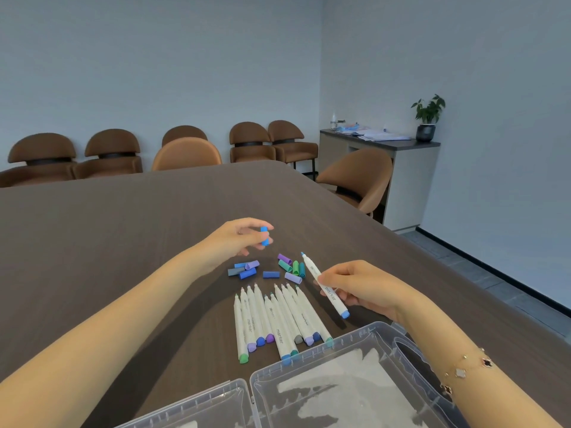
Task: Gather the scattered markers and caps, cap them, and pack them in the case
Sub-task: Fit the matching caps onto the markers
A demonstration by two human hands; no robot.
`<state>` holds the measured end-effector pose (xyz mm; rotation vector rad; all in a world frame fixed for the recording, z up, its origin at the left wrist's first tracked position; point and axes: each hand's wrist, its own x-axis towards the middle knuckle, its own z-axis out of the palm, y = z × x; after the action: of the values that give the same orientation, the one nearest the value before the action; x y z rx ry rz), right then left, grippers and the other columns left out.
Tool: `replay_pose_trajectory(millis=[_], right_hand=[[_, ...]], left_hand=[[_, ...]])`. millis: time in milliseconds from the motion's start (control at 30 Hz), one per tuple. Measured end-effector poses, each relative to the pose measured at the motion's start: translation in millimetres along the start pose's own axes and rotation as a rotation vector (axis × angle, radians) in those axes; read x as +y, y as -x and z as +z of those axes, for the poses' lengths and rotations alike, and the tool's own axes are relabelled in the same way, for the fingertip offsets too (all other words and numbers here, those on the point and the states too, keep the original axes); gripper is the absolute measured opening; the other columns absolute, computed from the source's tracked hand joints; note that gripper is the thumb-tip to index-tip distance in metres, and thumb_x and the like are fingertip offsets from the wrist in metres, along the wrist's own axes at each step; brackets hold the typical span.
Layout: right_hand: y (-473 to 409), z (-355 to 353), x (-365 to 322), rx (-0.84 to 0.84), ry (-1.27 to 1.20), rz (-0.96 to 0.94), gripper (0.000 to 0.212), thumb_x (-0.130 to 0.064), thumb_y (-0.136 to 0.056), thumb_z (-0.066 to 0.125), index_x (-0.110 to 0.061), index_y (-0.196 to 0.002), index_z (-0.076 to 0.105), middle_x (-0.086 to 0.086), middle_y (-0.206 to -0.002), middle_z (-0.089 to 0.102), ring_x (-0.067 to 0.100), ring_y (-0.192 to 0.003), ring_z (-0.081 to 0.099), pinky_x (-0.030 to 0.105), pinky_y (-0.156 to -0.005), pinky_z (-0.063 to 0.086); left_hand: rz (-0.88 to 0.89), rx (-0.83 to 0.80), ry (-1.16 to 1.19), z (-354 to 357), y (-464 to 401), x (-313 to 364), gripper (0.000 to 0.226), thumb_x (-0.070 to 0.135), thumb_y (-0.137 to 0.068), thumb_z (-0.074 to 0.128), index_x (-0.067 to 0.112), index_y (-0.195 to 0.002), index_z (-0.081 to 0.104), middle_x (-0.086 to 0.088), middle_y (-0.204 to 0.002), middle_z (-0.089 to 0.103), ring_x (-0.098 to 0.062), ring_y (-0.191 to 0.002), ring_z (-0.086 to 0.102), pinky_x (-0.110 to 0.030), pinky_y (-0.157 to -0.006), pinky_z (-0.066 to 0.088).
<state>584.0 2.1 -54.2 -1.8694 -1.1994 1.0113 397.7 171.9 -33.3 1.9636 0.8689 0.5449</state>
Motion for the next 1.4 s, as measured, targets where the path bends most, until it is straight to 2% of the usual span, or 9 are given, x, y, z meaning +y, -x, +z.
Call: replay_pose_trajectory(millis=[133,300,400,533,767,900,1100,1233,1400], right_hand=[[2.5,1.5,-1.9,-0.046,-0.034,-0.039,0.02,-0.033,-0.09,0.06,-0.023,-0.103,0.072,0.002,-0.095,0.067,0.014,-0.075,0.05,0.018,-0.064,0.041],[3.4,3.6,-4.2,-0.064,-0.048,-0.041,0.021,-0.031,-0.09,0.061,-0.019,-0.104,0.072,0.002,-0.093,0.066,0.014,-0.073,0.05,0.018,-0.062,0.04],[3.6,4.1,-4.8,-0.064,-0.043,-0.034,0.021,-0.031,-0.09,0.061,-0.019,-0.104,0.072,0.001,-0.091,0.066,0.014,-0.072,0.049,0.017,-0.062,0.039],[4.1,4.4,-4.6,-0.058,-0.044,-0.03,0.018,-0.03,-0.091,0.06,-0.02,-0.101,0.071,0.002,-0.093,0.066,0.014,-0.073,0.049,0.017,-0.061,0.039],[3.8,5.3,-5.1,-0.038,-0.048,-0.025,0.018,-0.03,-0.09,0.061,-0.02,-0.101,0.072,0.003,-0.093,0.066,0.015,-0.074,0.049,0.02,-0.064,0.041],[4.6,5.8,-5.8,-0.039,-0.038,-0.022,0.021,-0.029,-0.09,0.061,-0.017,-0.104,0.071,0.005,-0.096,0.066,0.015,-0.074,0.049,0.019,-0.063,0.04],[5.9,4.5,-6.9,-0.035,-0.044,-0.026,0.02,-0.029,-0.09,0.061,-0.018,-0.104,0.071,0.003,-0.094,0.065,0.015,-0.074,0.049,0.019,-0.064,0.04],[5.4,3.2,-4.6,-0.02,-0.035,-0.024,0.019,-0.03,-0.09,0.062,-0.019,-0.102,0.071,0.003,-0.091,0.065,0.015,-0.075,0.051,0.018,-0.064,0.042],[3.8,5.5,-3.6,-0.025,-0.003,-0.001,0.022,-0.031,-0.089,0.062,-0.017,-0.103,0.071,0.007,-0.093,0.065,0.015,-0.074,0.05,0.018,-0.062,0.041]], left_hand=[[-0.085,-0.043,0.127,8.8,-2.6,0.1,0.028,0.031,-0.092,0.059,0.025,-0.119,0.063,0.006,-0.113,0.067,-0.007,-0.098,0.061,-0.019,-0.078,0.047],[-0.146,-0.065,0.281,21.6,-0.7,3.2,0.023,0.022,-0.09,0.061,0.02,-0.113,0.066,-0.001,-0.111,0.067,-0.01,-0.095,0.063,-0.014,-0.07,0.052],[-0.154,-0.11,0.307,25.8,1.5,6.6,0.022,0.02,-0.091,0.06,0.019,-0.112,0.067,-0.004,-0.11,0.068,-0.012,-0.092,0.063,-0.015,-0.073,0.053],[-0.155,-0.092,0.358,23.8,1.7,7.6,0.021,0.019,-0.09,0.061,0.019,-0.11,0.068,-0.004,-0.109,0.069,-0.01,-0.088,0.065,-0.015,-0.068,0.053],[-0.158,-0.129,0.295,27.0,4.2,4.8,0.019,0.023,-0.089,0.062,0.022,-0.107,0.068,-0.005,-0.112,0.068,-0.016,-0.102,0.064,-0.016,-0.072,0.054],[-0.157,-0.144,0.281,29.6,4.5,5.6,0.024,0.023,-0.09,0.061,0.019,-0.113,0.066,-0.003,-0.112,0.067,-0.013,-0.101,0.065,-0.015,-0.073,0.054],[-0.165,-0.099,0.208,13.8,3.1,9.0,0.022,0.026,-0.088,0.064,0.021,-0.108,0.068,0.001,-0.11,0.068,-0.011,-0.099,0.064,-0.015,-0.072,0.053],[-0.31,-0.02,-0.041,-21.1,5.7,0.9,0.018,0.025,-0.086,0.068,0.015,-0.101,0.071,0.0,-0.104,0.067,-0.007,-0.088,0.064,-0.01,-0.058,0.051],[-0.558,-0.047,-0.192,-29.7,10.6,-24.6,0.031,0.021,-0.082,0.073,0.004,-0.108,0.068,-0.006,-0.089,0.067,-0.01,-0.074,0.063,-0.015,-0.056,0.053]])
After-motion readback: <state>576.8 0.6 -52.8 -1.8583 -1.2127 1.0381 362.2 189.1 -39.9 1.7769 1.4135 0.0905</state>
